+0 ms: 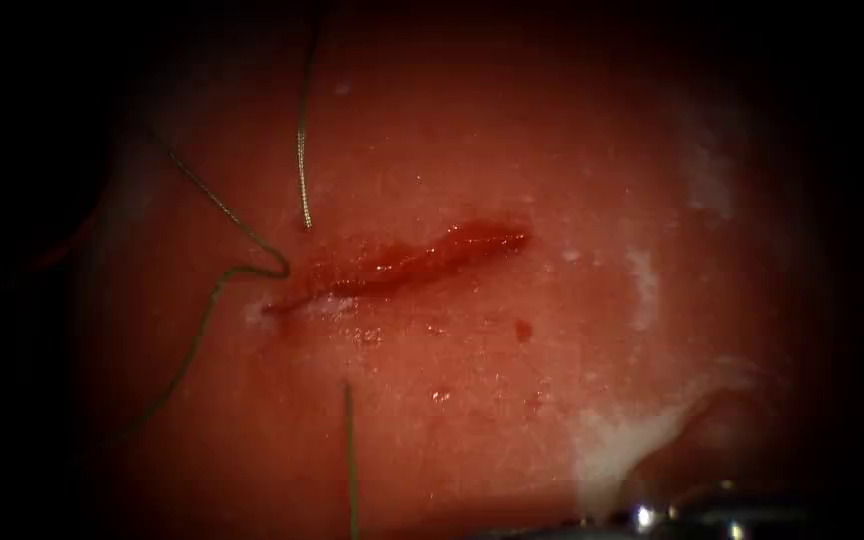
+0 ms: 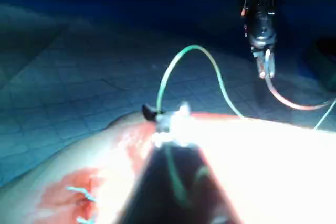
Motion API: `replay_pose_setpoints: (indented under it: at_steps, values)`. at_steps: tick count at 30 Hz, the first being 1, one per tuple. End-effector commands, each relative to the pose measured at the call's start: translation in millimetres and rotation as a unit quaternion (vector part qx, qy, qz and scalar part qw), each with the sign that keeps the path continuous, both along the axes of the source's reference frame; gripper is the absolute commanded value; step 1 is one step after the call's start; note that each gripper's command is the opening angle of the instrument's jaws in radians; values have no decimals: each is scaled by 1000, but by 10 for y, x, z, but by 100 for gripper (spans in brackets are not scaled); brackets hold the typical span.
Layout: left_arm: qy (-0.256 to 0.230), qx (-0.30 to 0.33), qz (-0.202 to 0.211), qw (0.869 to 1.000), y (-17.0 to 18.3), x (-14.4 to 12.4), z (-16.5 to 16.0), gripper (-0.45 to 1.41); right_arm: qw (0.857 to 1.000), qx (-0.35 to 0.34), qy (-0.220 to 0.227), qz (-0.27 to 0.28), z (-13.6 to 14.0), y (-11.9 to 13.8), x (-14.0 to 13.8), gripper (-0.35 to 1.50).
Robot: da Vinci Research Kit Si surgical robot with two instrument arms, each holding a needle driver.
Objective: Wound Closure
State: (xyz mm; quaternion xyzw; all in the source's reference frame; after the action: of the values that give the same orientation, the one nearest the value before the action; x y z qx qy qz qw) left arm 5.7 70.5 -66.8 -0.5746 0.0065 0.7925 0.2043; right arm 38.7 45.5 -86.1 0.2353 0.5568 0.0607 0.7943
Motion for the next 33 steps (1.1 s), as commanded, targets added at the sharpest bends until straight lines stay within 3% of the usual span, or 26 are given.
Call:
replay_pose_setpoints:
  at_steps: [1,4,7,9,17,21,27,33]
  values:
    - [-1,1,1,1000,-4,-6,6,-35,1000,-14,5,0,4,1,-11,94]
    - [-1,1,1,1000,-4,-6,6,-35,997,-35,-11,62,0,27,-30,123]
    - [-1,1,1,1000,-4,-6,6,-35,992,-65,-10,109,-4,54,-41,128]
    - [-1,1,1,1000,-4,-6,6,-35,993,-65,14,95,5,67,-42,131]
    - [-1,1,1,1000,-4,-6,6,-35,993,-89,17,77,76,59,-17,133]
    - [-1,1,1,1000,-4,-6,6,-35,993,-102,-10,56,110,44,2,131]
    - [-1,1,1,1000,-5,-5,5,-35,992,-113,-8,49,120,54,-7,128]
    - [0,1,1,1000,-5,-6,6,-35,986,-119,-27,112,116,75,-25,128]
